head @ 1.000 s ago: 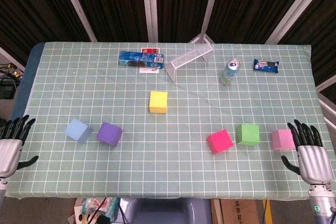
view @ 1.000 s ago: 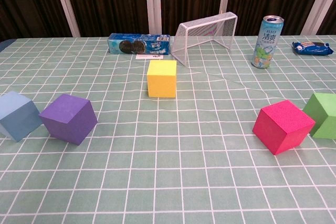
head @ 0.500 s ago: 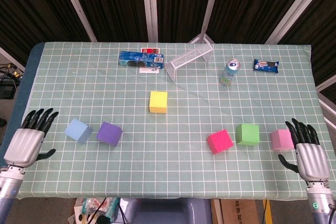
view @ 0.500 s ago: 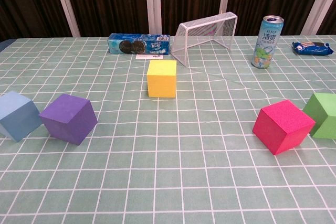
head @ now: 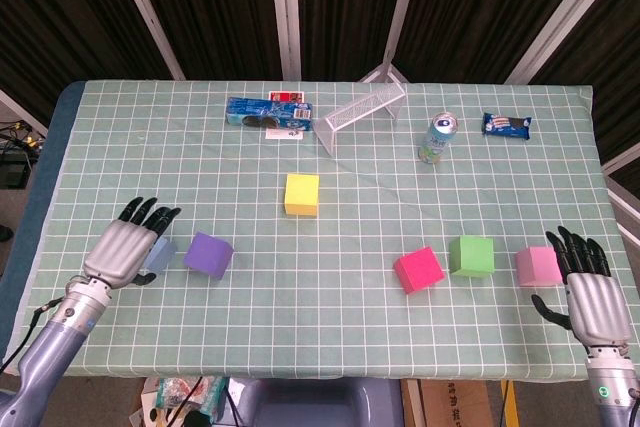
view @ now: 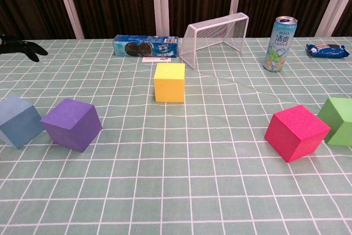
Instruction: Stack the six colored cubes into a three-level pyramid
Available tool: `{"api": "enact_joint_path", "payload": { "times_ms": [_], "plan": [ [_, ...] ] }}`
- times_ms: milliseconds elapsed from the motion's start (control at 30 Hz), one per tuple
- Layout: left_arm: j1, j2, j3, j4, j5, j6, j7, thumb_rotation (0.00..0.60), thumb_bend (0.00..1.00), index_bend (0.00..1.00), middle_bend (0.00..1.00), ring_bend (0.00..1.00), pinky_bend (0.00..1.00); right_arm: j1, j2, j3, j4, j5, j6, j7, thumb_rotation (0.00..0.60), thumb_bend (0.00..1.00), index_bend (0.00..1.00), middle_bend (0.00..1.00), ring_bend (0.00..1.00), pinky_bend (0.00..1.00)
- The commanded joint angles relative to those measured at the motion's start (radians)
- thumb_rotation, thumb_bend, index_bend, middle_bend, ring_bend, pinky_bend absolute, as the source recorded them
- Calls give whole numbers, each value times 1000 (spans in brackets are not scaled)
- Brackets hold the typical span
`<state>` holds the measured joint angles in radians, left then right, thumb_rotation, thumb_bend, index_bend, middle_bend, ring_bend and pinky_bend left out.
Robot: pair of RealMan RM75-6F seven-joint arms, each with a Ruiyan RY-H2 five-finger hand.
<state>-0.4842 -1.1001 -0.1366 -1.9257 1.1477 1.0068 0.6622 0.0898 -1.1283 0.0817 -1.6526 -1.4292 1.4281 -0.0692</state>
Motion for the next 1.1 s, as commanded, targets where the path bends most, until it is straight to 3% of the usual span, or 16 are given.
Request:
{"api": "enact_joint_path", "payload": {
  "times_ms": [33, 667, 1100],
  "plan": [
    [-44, -42, 0, 22, -49, -22, 47, 600, 9, 0, 153, 0, 57, -2, 3, 0, -1, 2, 2, 2, 600, 262, 0, 0, 0, 0],
    [-199, -218, 41, 137, -215, -57, 158, 600, 77, 0, 201, 0, 57, -6, 16, 1, -11, 23, -6, 17, 600, 263, 0, 0, 0, 0],
    [-247, -301, 56, 203, -264, -34, 134, 600, 260, 61, 407, 15, 107, -2, 21, 2, -24, 36, -24, 30, 600, 263, 0, 0, 0, 0]
  ]
}}
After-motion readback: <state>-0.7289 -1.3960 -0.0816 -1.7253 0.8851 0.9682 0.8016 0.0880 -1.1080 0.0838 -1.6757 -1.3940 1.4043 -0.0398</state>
